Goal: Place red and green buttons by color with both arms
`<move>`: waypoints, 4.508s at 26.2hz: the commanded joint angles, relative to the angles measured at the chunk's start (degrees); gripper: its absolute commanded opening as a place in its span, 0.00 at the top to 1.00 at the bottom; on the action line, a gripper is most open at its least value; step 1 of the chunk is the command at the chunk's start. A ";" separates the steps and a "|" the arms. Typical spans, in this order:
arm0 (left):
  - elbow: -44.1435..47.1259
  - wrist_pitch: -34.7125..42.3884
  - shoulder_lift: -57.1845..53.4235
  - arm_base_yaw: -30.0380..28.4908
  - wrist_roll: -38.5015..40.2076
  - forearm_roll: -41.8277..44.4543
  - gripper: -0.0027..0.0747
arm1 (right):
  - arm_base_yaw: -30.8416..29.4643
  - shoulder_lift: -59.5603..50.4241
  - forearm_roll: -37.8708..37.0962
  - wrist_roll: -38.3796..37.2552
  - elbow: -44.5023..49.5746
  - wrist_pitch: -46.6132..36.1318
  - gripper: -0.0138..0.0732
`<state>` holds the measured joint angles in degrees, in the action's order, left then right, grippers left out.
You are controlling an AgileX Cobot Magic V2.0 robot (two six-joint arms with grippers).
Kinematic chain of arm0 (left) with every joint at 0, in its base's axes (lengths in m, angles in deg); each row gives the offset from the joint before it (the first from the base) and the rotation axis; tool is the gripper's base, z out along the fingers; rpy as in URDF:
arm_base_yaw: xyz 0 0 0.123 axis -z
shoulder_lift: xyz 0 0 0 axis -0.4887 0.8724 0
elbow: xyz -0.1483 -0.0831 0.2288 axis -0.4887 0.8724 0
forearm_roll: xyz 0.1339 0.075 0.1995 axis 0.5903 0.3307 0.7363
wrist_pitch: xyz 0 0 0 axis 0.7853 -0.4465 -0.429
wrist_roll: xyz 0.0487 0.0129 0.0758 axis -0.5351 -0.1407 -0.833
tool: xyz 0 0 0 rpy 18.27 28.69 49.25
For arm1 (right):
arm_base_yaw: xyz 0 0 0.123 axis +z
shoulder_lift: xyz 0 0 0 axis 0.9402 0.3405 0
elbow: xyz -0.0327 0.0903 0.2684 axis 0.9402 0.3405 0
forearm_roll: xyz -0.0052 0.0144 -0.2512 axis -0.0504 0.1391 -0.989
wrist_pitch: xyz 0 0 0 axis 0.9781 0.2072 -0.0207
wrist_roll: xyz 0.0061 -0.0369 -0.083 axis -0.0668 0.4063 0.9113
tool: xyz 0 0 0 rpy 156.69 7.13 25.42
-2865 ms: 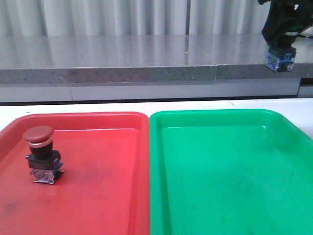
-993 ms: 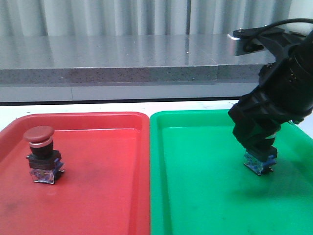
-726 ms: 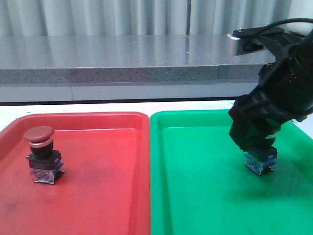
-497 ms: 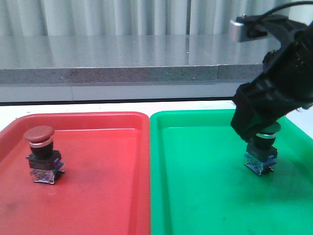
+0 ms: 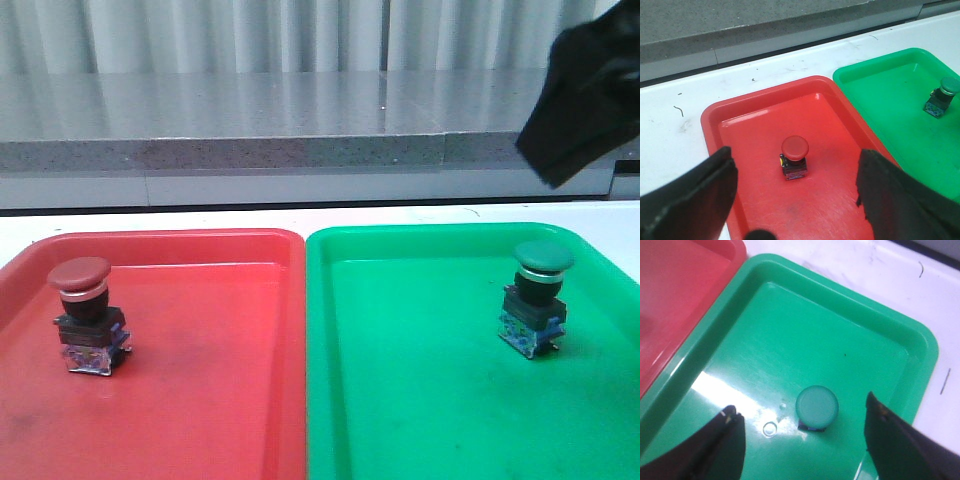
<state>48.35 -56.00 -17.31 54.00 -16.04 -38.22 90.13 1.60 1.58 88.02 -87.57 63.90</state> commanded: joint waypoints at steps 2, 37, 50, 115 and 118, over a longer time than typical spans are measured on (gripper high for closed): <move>-1.63 4.04 0.27 0.30 0.06 -0.47 0.33 | 0.04 -8.30 0.00 0.09 -1.85 3.96 0.24; -1.63 5.53 0.27 0.30 0.06 -2.11 0.71 | -0.02 -32.70 -0.75 -3.81 -1.63 17.94 0.92; -1.63 5.63 0.27 0.30 0.06 -2.11 0.99 | -0.02 -32.70 -2.26 -3.75 -1.63 18.42 0.92; 41.34 45.04 -29.61 -23.28 0.27 -0.23 0.99 | -13.76 -55.09 -5.11 -3.57 27.71 -13.69 0.92; 41.34 45.04 -29.61 -23.28 0.27 -0.23 0.99 | -15.54 -61.08 -5.05 -3.57 37.33 -20.57 0.92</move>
<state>88.26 -15.76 -45.92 30.82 -16.04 -37.96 75.84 -56.34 -3.34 84.40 -53.97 53.97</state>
